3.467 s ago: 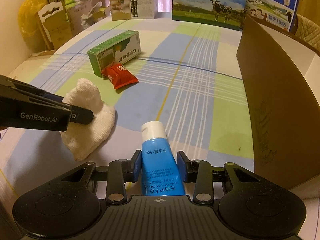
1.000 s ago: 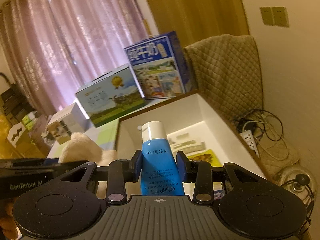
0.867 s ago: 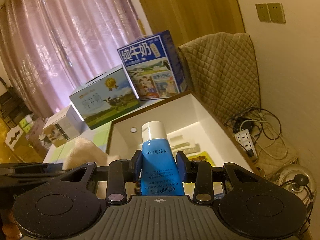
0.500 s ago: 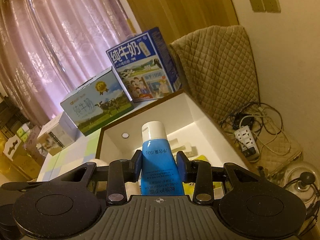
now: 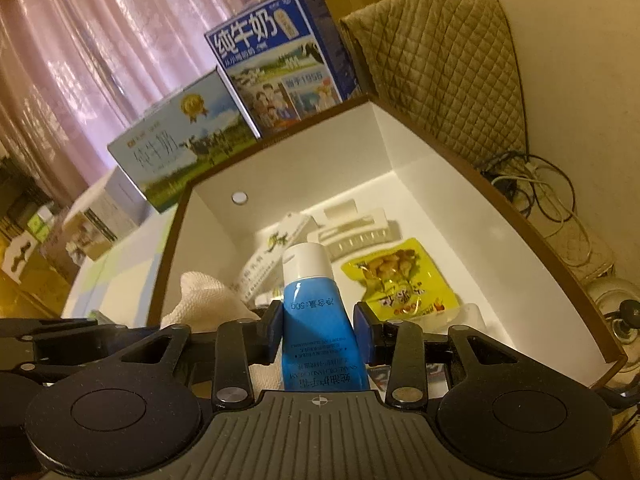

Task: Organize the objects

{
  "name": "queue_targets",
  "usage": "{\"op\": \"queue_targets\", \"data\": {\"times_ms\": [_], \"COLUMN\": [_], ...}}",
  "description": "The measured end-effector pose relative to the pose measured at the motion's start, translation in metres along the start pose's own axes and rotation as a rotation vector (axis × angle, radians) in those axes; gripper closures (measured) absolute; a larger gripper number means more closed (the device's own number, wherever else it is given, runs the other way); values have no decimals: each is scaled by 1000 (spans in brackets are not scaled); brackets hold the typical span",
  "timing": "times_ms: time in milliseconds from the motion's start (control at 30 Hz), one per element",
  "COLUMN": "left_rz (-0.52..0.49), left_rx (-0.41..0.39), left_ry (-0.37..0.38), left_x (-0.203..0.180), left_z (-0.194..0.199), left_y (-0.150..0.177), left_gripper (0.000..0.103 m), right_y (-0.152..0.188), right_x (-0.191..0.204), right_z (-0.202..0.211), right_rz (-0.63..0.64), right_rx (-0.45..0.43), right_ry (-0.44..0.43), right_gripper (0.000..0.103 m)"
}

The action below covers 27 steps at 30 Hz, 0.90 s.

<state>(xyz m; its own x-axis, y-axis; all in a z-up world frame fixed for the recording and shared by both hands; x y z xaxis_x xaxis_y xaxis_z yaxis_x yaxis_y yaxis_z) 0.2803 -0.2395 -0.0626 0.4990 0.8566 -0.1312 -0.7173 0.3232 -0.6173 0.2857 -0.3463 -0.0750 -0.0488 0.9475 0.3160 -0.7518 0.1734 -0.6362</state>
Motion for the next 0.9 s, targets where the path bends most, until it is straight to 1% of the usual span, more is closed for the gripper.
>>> {"op": "queue_targets", "data": {"times_ms": [233,533,600,667,733,800,867,900], "left_rz": [2,-4,-8,-11,-14,-11,-6,-5], "left_rx": [26,42,41,40,29,22,15,12], "left_ry": [2,-9,-7,-2,-8,-13,-4,-3], "left_x": [1,3,2,1,1,2,3,3], "left_z": [-7,-11,-11,-11,-10,-9,-7,-5], "left_y": [5,9,9,8,8,8,8,8], "left_gripper": [73,73,71,70,66,59,57,55], "right_y": [-2,0,0,0,0,1,2,2], "right_x": [-6,-12,-13,-13,-12,-11,-8,-8], "right_z": [2,8,11,14,19,25,31,34], "right_rz": [-33,-25,-20,-13,-2,17,39,49], "right_rx": [-12,-18,-24,-33,-46,-62,-75,-80], "right_ry": [11,48,55,65,69,75,82,85], "right_gripper": [68,67,67,62,57,52,46,45]}}
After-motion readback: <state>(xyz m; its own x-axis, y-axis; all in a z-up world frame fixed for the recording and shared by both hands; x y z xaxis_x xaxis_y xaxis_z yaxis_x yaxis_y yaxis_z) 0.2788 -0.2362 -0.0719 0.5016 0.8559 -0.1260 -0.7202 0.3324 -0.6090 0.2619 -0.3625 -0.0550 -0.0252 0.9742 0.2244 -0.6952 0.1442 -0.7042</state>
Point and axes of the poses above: each gripper's, at about its wrist camera, not at the fingertips, and z roughly against the way its jaws point, x to its left, y to its underside, the point moved 5 cm from there along -z, roughly the way its jaws point, and after that the axes turned 5 degrees about y, right-handed, at the moved point
